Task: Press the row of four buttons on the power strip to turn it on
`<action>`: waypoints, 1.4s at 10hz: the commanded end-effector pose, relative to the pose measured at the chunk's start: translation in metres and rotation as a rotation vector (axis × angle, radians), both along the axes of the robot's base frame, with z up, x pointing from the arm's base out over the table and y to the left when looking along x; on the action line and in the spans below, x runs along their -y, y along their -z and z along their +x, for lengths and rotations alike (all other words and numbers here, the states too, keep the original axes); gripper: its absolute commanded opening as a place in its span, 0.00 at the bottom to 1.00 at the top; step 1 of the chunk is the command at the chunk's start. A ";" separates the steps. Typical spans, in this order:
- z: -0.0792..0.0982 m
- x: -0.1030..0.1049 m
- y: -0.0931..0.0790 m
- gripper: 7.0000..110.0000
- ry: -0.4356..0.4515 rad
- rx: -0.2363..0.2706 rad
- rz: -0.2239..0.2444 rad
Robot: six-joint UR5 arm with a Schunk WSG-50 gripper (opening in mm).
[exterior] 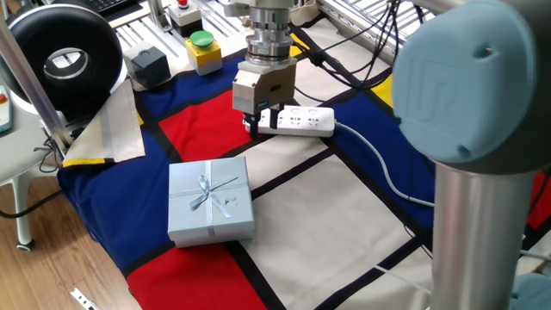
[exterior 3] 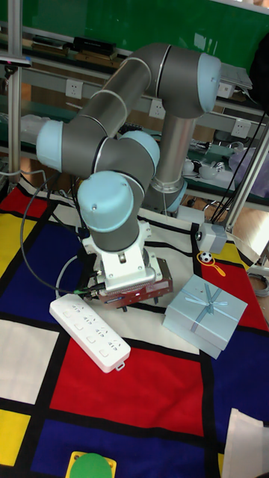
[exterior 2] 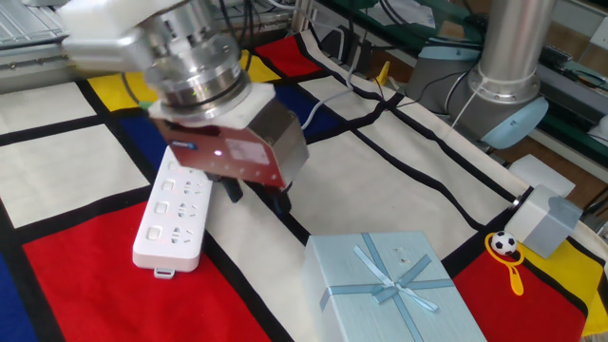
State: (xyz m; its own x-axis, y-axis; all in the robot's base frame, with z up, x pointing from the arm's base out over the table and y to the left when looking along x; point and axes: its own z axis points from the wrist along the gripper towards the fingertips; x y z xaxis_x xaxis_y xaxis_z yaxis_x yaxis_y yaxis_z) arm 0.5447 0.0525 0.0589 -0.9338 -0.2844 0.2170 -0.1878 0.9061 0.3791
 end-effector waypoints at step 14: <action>0.104 0.056 0.010 0.57 0.073 0.508 -0.250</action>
